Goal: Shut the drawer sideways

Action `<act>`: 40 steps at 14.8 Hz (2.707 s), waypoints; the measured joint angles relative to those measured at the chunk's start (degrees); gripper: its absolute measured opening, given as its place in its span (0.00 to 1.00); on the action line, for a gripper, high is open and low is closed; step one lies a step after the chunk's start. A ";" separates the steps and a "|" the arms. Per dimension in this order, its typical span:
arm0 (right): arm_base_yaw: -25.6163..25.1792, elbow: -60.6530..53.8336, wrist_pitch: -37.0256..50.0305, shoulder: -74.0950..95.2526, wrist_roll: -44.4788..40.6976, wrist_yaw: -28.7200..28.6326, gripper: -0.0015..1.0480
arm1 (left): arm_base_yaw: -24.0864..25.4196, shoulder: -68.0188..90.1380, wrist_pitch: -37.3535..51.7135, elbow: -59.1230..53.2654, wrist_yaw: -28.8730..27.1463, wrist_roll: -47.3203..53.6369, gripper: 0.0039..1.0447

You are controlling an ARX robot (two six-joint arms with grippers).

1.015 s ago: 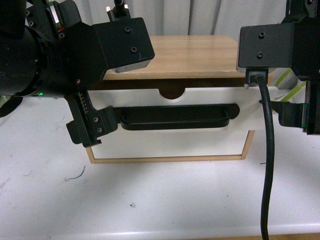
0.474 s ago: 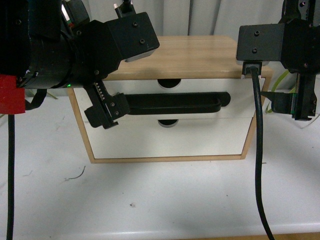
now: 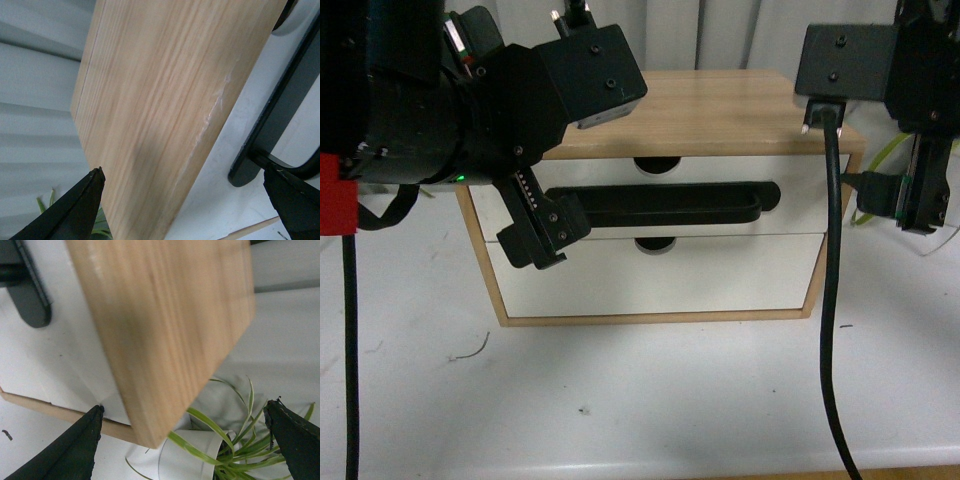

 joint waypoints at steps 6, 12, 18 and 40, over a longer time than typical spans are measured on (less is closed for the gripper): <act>-0.50 -12.22 3.21 -19.02 37.11 -7.19 0.94 | 3.50 -18.97 -2.25 -6.93 3.56 -25.24 0.94; -3.91 -31.04 5.05 -47.47 78.44 -9.88 0.94 | 12.79 -44.76 -12.79 -19.91 4.13 -49.68 0.94; -10.01 -51.65 4.94 -72.87 73.37 4.22 0.21 | 23.26 -63.52 -0.07 -41.05 13.42 -55.25 0.24; -9.35 -61.18 -12.63 -100.45 72.98 3.23 0.02 | 22.88 -97.88 -21.79 -52.96 13.92 -55.39 0.01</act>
